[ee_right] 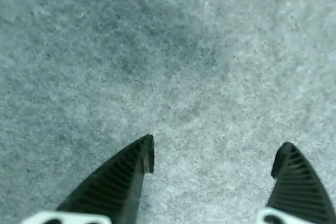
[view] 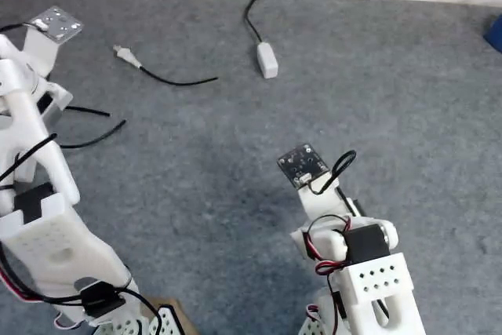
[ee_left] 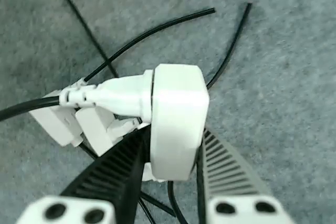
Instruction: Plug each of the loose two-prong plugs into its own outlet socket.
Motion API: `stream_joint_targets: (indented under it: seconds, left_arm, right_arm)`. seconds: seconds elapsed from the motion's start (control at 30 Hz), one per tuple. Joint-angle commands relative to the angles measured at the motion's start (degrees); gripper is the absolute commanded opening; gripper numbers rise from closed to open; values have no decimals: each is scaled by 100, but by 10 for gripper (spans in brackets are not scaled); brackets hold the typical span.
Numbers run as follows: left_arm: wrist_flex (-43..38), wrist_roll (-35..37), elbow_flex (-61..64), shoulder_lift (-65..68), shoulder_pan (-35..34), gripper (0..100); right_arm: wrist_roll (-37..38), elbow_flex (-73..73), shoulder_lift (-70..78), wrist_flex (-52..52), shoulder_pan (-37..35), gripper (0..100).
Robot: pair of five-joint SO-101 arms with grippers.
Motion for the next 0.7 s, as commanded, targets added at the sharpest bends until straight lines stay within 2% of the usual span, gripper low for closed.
stream_joint_targets:
  seconds: [0.0,0.27,0.43,0.53,0.67]
  left_arm:
    - [53,26,-233,-40,-198,64]
    - [79,18,-224,-31,-541,311]
    - [79,35,-215,-31,-505,376]
    - [35,343,-57,-31,-92,376]
    - [-290,1108,-4,48,1262,376]
  right_arm:
    - [-79,-22,-57,-92,75,343]
    - [-79,48,-57,-92,75,343]
    - [-88,40,-57,-92,75,343]
    - [-413,4,-57,-92,110,343]
    - [-484,-4,-75,-171,418,343]
